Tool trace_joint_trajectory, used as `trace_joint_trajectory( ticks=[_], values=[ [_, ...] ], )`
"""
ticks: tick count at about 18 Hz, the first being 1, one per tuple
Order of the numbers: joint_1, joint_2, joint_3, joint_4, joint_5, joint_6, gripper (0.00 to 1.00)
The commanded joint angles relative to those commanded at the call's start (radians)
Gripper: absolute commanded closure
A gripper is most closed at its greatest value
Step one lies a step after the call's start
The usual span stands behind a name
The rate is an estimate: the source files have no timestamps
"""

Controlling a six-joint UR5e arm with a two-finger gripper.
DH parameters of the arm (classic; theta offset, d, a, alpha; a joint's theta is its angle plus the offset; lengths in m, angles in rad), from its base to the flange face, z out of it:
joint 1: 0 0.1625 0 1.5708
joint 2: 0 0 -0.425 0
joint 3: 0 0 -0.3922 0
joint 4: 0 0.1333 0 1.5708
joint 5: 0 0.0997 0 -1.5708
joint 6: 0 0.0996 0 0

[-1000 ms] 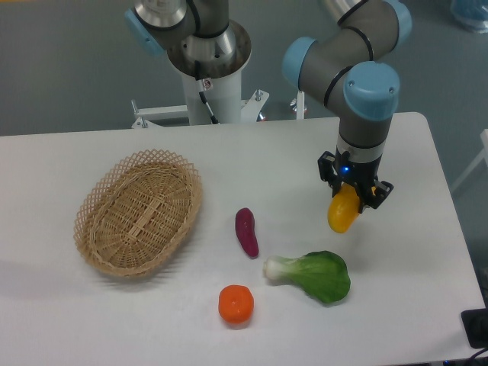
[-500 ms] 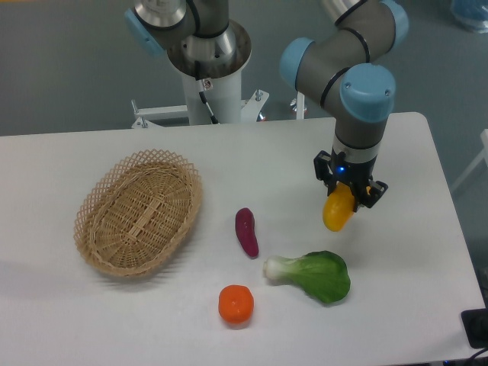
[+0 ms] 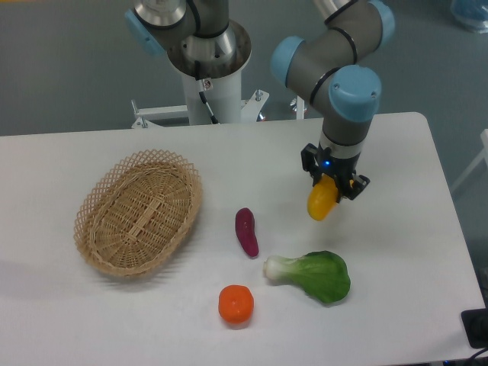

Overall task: Place the mango on the table
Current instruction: 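Carry the mango toward the sweet potato and lower it to the table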

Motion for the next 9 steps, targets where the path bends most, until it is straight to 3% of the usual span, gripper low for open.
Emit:
trace_joint_trajectory(
  ticks=[7, 9],
  values=[
    [-0.040, -0.035, -0.052, 0.120, 0.054, -0.064, 0.44],
    [-0.055, -0.040, -0.060, 0.124, 0.060, -0.078, 0.43]
  ],
)
